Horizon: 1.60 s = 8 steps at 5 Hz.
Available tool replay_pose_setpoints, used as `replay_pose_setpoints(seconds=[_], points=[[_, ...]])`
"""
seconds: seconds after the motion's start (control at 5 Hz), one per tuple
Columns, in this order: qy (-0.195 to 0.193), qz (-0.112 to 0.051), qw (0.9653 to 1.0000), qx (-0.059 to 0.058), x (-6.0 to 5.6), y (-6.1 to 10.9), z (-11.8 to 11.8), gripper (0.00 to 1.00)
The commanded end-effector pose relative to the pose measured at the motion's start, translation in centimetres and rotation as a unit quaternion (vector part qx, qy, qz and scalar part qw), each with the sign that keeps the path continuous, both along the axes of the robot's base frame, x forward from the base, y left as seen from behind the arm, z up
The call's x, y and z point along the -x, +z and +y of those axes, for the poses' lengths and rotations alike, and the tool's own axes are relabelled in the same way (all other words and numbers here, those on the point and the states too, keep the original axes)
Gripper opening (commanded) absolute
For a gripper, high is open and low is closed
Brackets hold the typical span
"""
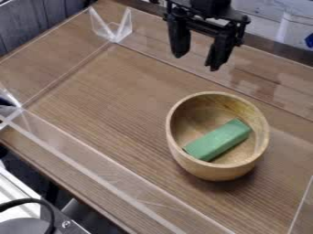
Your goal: Remove the green block from inside the brown bowl and put it on the table
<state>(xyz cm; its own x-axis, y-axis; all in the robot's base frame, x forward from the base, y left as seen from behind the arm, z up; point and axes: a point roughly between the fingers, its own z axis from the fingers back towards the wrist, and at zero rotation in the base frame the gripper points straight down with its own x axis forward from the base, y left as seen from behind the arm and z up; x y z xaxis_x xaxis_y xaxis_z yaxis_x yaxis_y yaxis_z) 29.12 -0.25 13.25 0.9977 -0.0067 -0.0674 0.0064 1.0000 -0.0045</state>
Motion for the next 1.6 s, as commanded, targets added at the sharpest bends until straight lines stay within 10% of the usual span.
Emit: replay_pose_setpoints(seconds=[0.0, 0.4, 1.2, 1.4], points=[[-0.03, -0.008, 0.9995, 0.007, 1.4, -1.2, -0.8, 1.0], [-0.084, -0.036, 0.9957, 0.016, 3.9, -2.5, -2.1, 1.0], [-0.107, -0.034, 0.993, 0.037, 4.0, -6.7, -3.4, 1.0], [-0.128, -0.025, 0.9904, 0.047, 3.9, -7.4, -3.5, 0.0]])
